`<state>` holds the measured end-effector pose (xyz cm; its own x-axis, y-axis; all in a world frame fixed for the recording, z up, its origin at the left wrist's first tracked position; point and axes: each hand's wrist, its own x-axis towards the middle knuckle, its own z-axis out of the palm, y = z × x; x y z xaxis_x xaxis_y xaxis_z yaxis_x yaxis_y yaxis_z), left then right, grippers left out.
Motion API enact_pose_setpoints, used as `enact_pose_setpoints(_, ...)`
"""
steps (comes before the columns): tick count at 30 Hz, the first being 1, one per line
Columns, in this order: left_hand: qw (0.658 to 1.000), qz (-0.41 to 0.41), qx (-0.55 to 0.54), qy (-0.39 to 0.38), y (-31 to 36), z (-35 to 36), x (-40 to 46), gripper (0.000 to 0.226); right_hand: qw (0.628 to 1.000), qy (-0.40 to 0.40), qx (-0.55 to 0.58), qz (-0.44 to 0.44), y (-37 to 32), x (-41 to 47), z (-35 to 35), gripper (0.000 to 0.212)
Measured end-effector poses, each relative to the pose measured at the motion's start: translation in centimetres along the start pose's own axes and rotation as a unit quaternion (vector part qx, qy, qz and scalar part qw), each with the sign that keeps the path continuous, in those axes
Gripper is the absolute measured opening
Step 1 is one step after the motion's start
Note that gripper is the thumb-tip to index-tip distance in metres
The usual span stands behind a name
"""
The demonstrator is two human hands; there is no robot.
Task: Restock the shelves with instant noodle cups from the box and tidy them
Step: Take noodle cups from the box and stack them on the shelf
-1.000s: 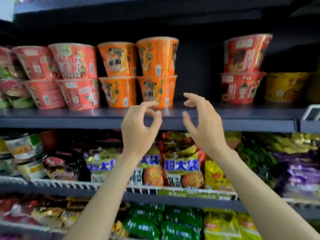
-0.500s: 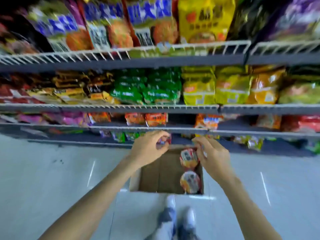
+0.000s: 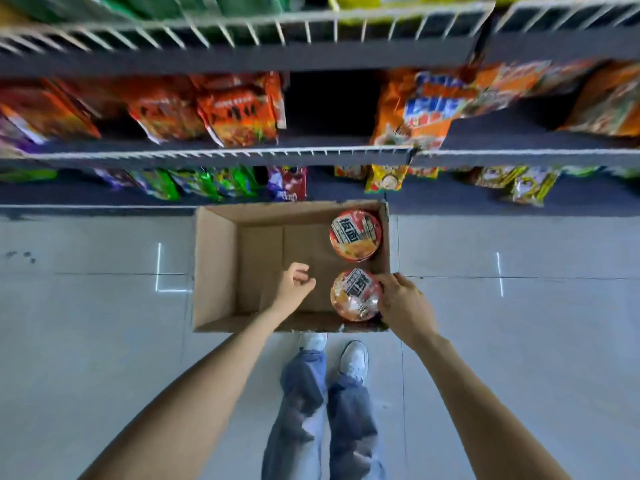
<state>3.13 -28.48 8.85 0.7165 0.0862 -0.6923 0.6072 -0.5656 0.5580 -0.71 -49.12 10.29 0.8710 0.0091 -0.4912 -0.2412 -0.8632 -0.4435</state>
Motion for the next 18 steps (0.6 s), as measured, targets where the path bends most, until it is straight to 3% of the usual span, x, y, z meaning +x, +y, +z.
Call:
enact_pose_setpoints(5,0.998,-0.001,0.064,-0.027,-5.6,5.5,9.6,0.035,0.999,-0.037,-0.003,-0.001,3.5,6.9,7.8,0.047)
enact_pose_setpoints(10,0.944,0.034,0.319,-0.080,-9.5,10.2,15.9,0.069,0.997,0.002,-0.076,-0.034,6.9,14.0,13.3,0.049)
enact_pose_setpoints(14,0.961,-0.019,0.173,-0.215,-11.3,13.8,18.7,0.073,0.996,0.006,-0.081,0.024,7.7,18.3,15.4,0.052)
enact_pose_setpoints(18,0.973,-0.005,0.063,-0.223,-12.1,15.4,18.8,0.061,0.992,0.016,-0.011,0.121,6.4,19.9,16.8,0.065)
